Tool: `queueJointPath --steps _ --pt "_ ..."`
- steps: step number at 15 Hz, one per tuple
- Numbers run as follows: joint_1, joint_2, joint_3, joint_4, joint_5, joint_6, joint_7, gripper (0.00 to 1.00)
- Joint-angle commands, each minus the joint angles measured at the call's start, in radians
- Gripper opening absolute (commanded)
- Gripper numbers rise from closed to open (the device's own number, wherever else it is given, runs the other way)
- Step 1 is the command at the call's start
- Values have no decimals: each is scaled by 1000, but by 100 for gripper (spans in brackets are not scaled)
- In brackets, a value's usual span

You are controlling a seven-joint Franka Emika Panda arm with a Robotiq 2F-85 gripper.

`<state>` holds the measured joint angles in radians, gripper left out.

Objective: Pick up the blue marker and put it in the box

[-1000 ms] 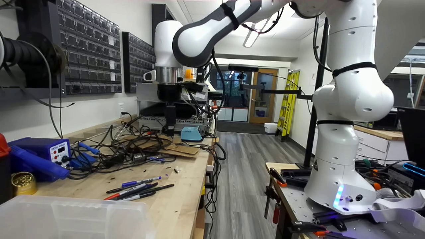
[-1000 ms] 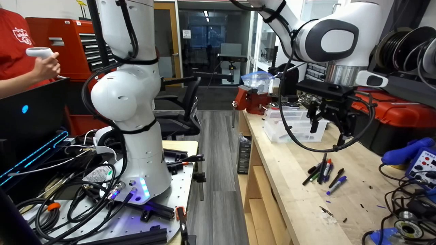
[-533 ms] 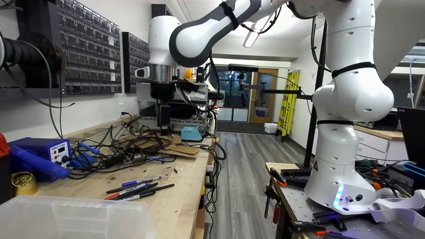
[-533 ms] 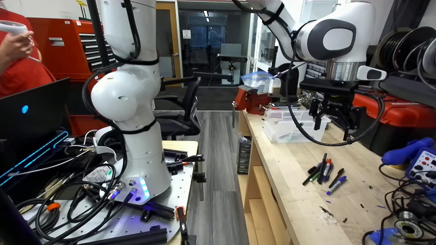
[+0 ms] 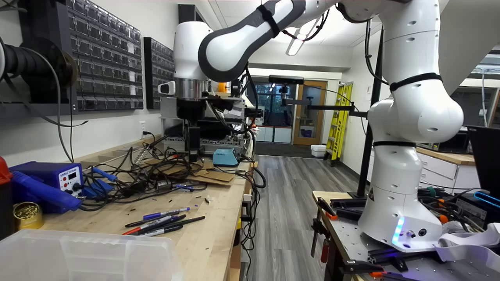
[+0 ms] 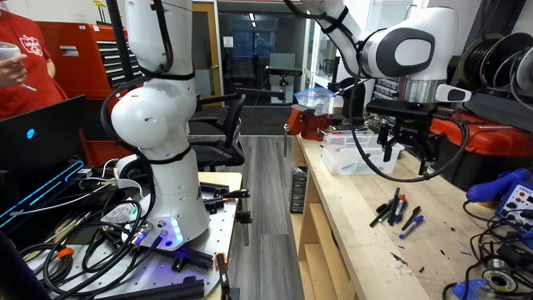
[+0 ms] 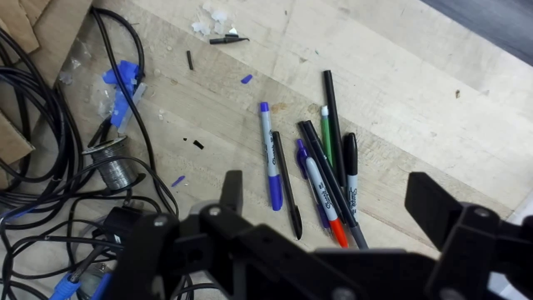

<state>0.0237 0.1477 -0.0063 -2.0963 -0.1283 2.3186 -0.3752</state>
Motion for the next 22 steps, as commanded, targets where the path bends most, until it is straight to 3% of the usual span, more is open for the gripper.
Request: queueJointPath --steps 1,14,22 --pt "-15 52 6 13 -27 60 4 100" --pt "-27 164 -2 20 -154 209 -32 100" --pt "-60 260 -11 52 -174 283 -75 100"
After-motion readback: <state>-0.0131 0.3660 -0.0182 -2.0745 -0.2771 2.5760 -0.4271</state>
